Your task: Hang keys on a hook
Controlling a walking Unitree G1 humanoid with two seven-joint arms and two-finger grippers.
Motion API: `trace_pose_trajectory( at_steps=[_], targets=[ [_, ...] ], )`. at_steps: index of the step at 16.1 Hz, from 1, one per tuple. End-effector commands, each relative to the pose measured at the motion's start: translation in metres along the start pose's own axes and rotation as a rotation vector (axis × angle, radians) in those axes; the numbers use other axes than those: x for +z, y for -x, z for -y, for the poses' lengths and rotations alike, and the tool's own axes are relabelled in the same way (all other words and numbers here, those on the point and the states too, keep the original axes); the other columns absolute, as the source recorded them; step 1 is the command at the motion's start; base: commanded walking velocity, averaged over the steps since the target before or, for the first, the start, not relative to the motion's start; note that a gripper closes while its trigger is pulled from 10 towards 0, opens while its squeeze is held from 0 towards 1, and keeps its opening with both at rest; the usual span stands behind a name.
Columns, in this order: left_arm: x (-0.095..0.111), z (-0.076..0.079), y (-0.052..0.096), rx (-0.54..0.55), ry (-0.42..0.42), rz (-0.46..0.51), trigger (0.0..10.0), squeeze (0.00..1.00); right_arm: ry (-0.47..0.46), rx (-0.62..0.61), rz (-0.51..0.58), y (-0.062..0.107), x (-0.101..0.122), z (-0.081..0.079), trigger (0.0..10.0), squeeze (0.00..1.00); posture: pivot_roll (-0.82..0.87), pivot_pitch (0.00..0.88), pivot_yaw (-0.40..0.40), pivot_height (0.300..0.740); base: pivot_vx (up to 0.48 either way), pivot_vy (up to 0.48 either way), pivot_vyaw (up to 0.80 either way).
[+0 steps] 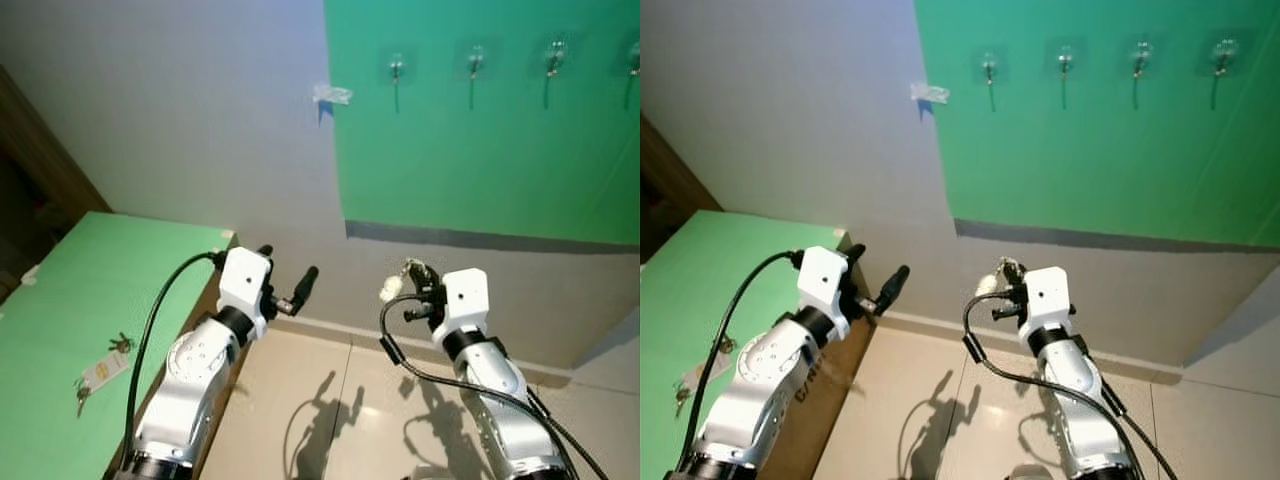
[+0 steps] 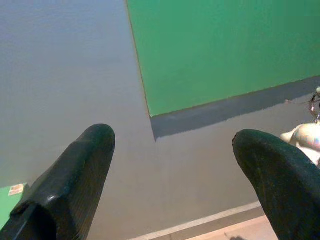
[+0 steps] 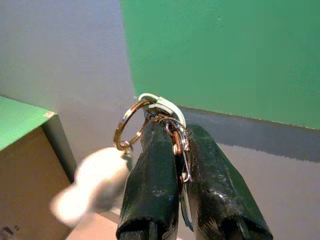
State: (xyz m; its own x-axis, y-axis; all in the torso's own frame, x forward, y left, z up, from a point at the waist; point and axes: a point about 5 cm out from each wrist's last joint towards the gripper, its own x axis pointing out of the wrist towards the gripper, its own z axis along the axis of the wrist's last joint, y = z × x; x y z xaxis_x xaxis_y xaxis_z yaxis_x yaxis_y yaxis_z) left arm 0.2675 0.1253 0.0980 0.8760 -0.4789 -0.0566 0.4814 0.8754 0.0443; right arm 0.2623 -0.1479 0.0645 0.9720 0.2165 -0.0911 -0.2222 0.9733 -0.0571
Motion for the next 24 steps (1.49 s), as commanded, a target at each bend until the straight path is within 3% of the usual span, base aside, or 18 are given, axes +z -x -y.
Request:
trace_pose_trajectory(
  at_steps=[1,7,11,13,14,20,24],
  targets=[
    [0.007,0.002,0.000,-0.019,-0.007,0.038,10.0,0.00,0.005,0.003,0.025,-0.001,0.005,-0.001,0.0,0.00,-0.27,0.031,0.173,0.740,0.480,0.000,0.00],
    [0.007,0.010,0.000,-0.057,-0.011,0.041,10.0,0.00,0.011,-0.003,0.042,-0.001,0.009,0.003,0.0,0.00,-0.27,0.037,0.163,0.720,0.366,-0.097,0.00],
    [0.029,-0.010,0.006,0.109,-0.036,0.159,10.0,0.00,0.073,-0.014,0.163,0.008,0.041,0.011,0.0,0.00,-0.26,0.050,0.155,0.720,0.000,0.000,0.00],
    [0.034,-0.010,0.018,0.172,-0.015,0.217,10.0,0.00,0.078,-0.069,0.216,0.021,0.049,0.018,0.0,0.00,-0.26,0.061,0.161,0.720,0.000,0.000,0.00],
    [0.028,-0.005,0.021,0.168,-0.008,0.201,10.0,0.00,0.067,-0.105,0.224,0.026,0.047,0.020,0.0,0.00,-0.26,0.057,0.160,0.720,0.000,0.000,0.00],
    [0.024,-0.005,0.004,0.122,-0.060,0.156,10.0,0.00,0.035,-0.101,0.233,0.010,0.047,0.009,0.0,0.00,-0.27,0.023,0.169,0.720,0.000,0.000,0.00],
    [0.019,-0.007,-0.003,0.100,-0.051,0.119,10.0,0.00,0.044,-0.065,0.212,0.009,0.041,0.001,0.0,0.00,-0.27,0.016,0.172,0.720,0.000,-0.116,0.00]
  ],
)
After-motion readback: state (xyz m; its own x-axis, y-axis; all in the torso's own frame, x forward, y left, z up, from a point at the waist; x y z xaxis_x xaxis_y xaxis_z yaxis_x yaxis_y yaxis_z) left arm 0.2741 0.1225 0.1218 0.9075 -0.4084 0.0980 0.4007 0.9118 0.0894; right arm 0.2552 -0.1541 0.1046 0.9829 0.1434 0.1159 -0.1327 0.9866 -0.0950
